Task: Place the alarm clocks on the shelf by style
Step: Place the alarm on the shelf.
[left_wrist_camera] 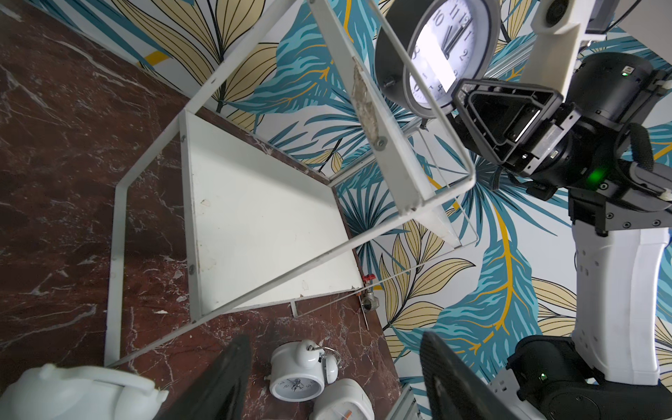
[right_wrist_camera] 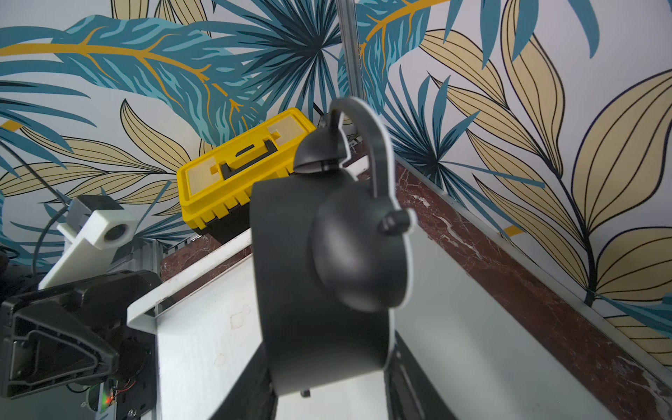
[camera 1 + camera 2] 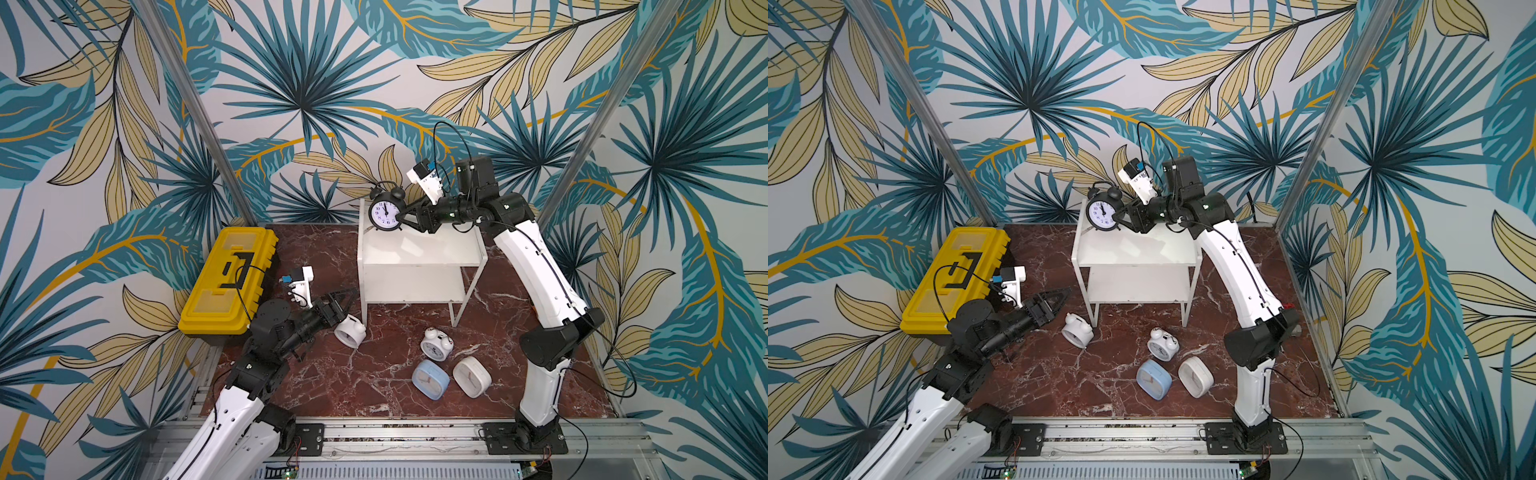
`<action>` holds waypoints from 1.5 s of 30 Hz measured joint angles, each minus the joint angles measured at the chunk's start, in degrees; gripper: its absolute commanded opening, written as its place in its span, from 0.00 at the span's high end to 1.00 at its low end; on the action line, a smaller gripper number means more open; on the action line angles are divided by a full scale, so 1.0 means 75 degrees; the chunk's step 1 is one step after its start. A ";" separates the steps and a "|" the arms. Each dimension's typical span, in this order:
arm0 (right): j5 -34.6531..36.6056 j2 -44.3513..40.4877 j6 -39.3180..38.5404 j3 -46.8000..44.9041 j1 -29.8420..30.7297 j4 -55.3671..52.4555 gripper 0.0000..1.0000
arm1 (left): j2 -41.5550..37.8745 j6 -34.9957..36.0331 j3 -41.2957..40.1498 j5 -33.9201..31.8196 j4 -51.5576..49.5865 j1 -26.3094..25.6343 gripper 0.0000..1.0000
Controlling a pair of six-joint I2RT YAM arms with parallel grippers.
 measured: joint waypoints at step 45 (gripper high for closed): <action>0.0866 -0.1775 0.0729 -0.2197 0.0003 0.0796 0.27 | 0.0181 0.0286 -0.0187 0.0254 -0.0350 0.0000 0.20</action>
